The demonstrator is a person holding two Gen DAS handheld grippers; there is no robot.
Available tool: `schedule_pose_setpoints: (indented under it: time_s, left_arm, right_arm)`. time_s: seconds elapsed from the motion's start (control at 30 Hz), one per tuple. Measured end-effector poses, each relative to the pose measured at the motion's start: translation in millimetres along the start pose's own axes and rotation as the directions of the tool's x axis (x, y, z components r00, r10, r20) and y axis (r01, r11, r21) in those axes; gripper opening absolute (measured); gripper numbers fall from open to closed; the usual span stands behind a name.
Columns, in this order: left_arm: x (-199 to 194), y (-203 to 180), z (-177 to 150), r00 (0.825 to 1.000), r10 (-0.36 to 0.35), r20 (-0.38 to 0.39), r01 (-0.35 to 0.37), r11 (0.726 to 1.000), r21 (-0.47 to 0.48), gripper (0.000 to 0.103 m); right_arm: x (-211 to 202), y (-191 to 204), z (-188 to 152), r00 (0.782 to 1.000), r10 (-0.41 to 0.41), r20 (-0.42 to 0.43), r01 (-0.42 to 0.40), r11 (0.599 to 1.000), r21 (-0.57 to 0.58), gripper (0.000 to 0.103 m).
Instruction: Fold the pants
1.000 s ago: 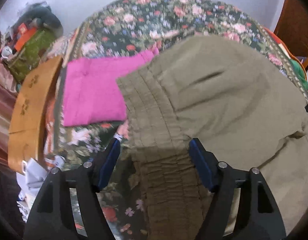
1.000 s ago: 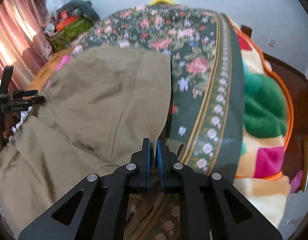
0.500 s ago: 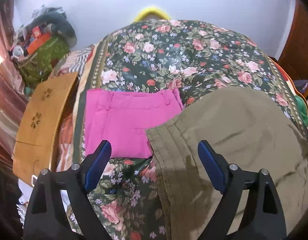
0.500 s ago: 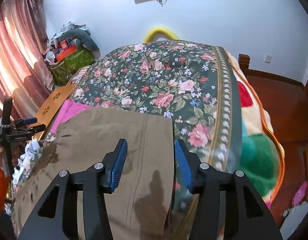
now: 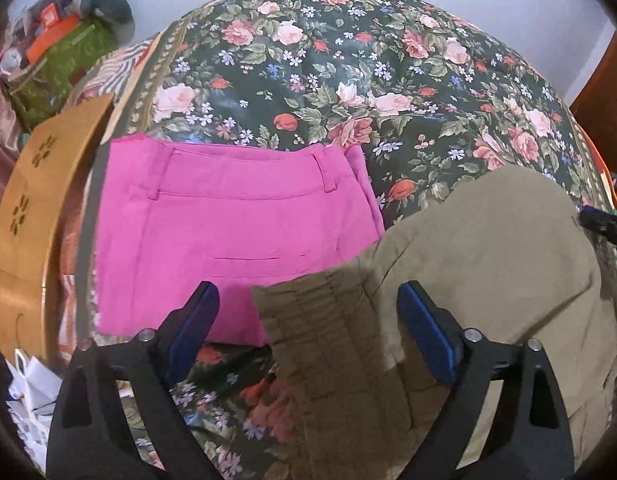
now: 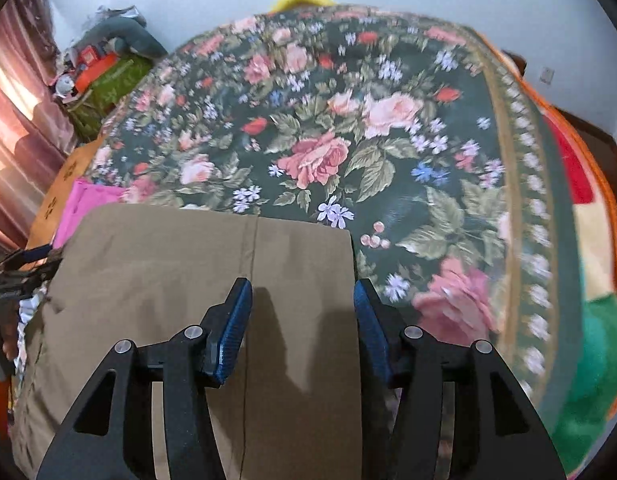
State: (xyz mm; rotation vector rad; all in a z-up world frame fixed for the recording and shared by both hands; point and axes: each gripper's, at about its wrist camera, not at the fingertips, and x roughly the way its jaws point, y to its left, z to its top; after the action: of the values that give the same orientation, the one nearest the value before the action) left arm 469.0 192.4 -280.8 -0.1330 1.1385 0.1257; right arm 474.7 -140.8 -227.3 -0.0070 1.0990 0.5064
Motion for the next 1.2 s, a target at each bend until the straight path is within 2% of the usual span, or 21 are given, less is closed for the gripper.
schedule_pose_setpoints:
  time_s: [0.07, 0.2, 0.27, 0.3, 0.33, 0.37, 0.47, 0.57, 0.6, 0.63, 0.73, 0.9, 1.07, 1.2]
  left_arm:
    - [5, 2, 0, 1.000, -0.017, -0.013, 0.017, 1.000, -0.017, 0.097]
    - [10, 4, -3, 0.998, -0.062, -0.023, 0.061, 0.998, -0.034, 0.097]
    - [10, 6, -5, 0.996, -0.086, -0.022, 0.085, 0.996, -0.037, 0.094]
    - [10, 7, -5, 0.993, -0.113, -0.024, 0.112, 0.993, -0.040, 0.085]
    - [11, 7, -6, 0.987, -0.155, -0.032, 0.153, 0.987, -0.046, 0.072]
    - [11, 8, -6, 0.982, -0.187, -0.038, 0.185, 0.981, -0.052, 0.070]
    - [6, 5, -8, 0.985, -0.168, -0.021, 0.168, 0.986, -0.022, 0.063]
    - [-6, -3, -10, 0.993, -0.116, 0.013, 0.116, 0.993, 0.025, 0.052]
    - [-11, -5, -10, 0.994, -0.107, 0.024, 0.106, 0.994, 0.040, 0.045]
    - [-14, -6, -9, 0.995, -0.095, 0.034, 0.093, 0.994, 0.051, 0.042]
    - [-33, -11, -7, 0.995, -0.063, 0.076, 0.056, 0.994, 0.094, 0.034]
    - [-80, -16, 1, 0.984, -0.075, 0.162, 0.058, 0.993, 0.102, 0.028]
    - [-134, -27, 5, 0.964, -0.082, 0.252, 0.052, 0.991, 0.124, 0.028]
    - [-168, -34, -9, 0.954, -0.086, 0.287, 0.041, 0.987, 0.157, 0.028]
  right_arm:
    - [12, -5, 6, 1.000, -0.010, -0.014, 0.011, 0.999, 0.039, 0.049]
    - [22, -14, 14, 0.999, 0.036, 0.014, -0.038, 0.991, 0.129, 0.049]
    - [26, -12, 14, 0.998, 0.055, 0.004, -0.055, 0.990, 0.129, 0.049]
    - [28, -9, 13, 0.999, 0.048, -0.003, -0.047, 0.993, 0.112, 0.046]
    - [29, -4, 12, 0.999, 0.031, -0.007, -0.031, 0.996, 0.084, 0.037]
    - [31, 0, 10, 1.000, 0.015, -0.012, -0.014, 0.998, 0.057, 0.033]
    - [29, 3, 7, 1.000, -0.006, -0.013, 0.007, 1.000, 0.029, 0.013]
    - [21, 5, 6, 1.000, -0.018, 0.017, 0.018, 1.000, 0.012, 0.010]
    - [17, 9, 7, 0.998, -0.039, 0.044, 0.039, 0.999, -0.008, 0.006]
    - [9, 13, 8, 0.995, -0.056, 0.077, 0.059, 0.998, -0.031, 0.003]
    - [-21, 23, 12, 0.982, -0.090, 0.166, 0.106, 0.990, -0.088, 0.002]
    - [-83, 32, 27, 0.953, -0.110, 0.281, 0.148, 0.982, -0.118, 0.002]
    - [-149, 42, 31, 0.920, -0.088, 0.383, 0.138, 0.985, -0.105, 0.002]
    - [-193, 47, 11, 0.898, -0.044, 0.437, 0.096, 0.990, -0.099, 0.002]
